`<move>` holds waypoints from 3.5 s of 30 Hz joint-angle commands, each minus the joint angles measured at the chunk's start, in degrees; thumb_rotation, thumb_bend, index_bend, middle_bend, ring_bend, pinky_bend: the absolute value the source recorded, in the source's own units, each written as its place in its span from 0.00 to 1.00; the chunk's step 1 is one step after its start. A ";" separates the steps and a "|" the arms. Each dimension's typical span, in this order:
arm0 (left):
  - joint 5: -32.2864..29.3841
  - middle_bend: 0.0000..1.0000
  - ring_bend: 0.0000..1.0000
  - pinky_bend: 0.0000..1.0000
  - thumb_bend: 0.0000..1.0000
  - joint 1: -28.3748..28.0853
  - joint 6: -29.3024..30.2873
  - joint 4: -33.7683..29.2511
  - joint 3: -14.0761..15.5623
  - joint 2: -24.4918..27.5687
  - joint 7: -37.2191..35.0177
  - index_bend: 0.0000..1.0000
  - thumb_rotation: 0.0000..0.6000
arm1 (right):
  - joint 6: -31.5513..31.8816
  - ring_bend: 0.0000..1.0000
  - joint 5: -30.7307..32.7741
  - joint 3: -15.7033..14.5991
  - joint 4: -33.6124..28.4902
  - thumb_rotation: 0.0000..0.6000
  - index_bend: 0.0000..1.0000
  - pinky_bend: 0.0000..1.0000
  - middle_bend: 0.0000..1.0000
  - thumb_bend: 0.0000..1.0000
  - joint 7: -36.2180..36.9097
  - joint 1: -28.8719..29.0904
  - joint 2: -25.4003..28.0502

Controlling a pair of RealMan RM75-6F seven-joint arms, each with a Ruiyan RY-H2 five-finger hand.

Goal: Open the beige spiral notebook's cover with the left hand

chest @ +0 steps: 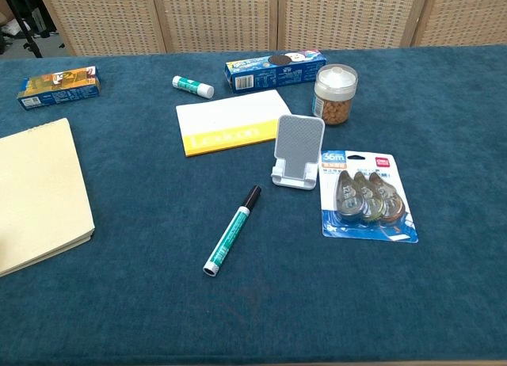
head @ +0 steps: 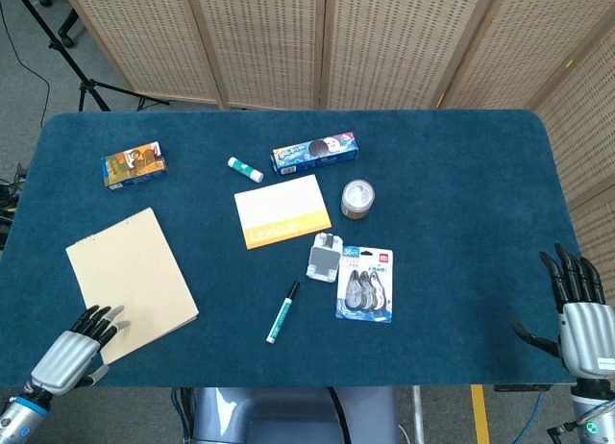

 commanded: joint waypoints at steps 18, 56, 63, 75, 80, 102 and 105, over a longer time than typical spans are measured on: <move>-0.53 0.00 0.00 0.00 0.27 -0.52 -0.29 1.79 0.28 -1.05 -1.70 0.19 1.00 | -0.12 0.00 0.00 -0.09 -0.08 1.00 0.00 0.00 0.00 0.00 -0.07 0.01 0.05; -1.82 0.00 0.00 0.00 0.47 -0.96 -1.18 3.00 0.39 -1.63 -2.53 0.30 1.00 | 0.06 0.00 0.13 -0.01 -0.28 1.00 0.00 0.00 0.00 0.00 0.74 -0.16 0.57; -1.46 0.00 0.00 0.00 0.51 -1.17 -0.78 3.50 0.65 -1.75 -4.90 0.51 1.00 | -0.01 0.00 0.24 0.01 -0.35 1.00 0.00 0.00 0.00 0.00 1.17 -0.17 0.72; -1.71 0.00 0.00 0.00 0.55 -0.70 1.27 4.24 0.02 -2.36 -6.51 0.74 1.00 | -0.13 0.00 0.19 -0.06 -0.50 1.00 0.00 0.00 0.00 0.00 1.58 -0.17 0.89; -2.13 0.00 0.00 0.00 0.56 -0.58 1.76 4.70 -0.41 -2.52 -7.35 0.87 1.00 | -0.29 0.00 0.21 -0.11 -0.62 1.00 0.00 0.00 0.00 0.00 1.97 -0.14 1.02; 2.87 0.00 0.00 0.00 0.54 -0.25 7.02 -1.66 2.42 1.64 -7.78 0.91 1.00 | -0.21 0.00 0.31 -0.04 -0.61 1.00 0.00 0.00 0.00 0.00 2.42 -0.19 1.16; 4.58 0.00 0.00 0.00 0.54 -0.03 8.71 -2.82 3.31 2.61 -7.44 0.91 1.00 | -0.20 0.00 0.41 0.02 -0.60 1.00 0.00 0.00 0.00 0.00 2.50 -0.20 1.17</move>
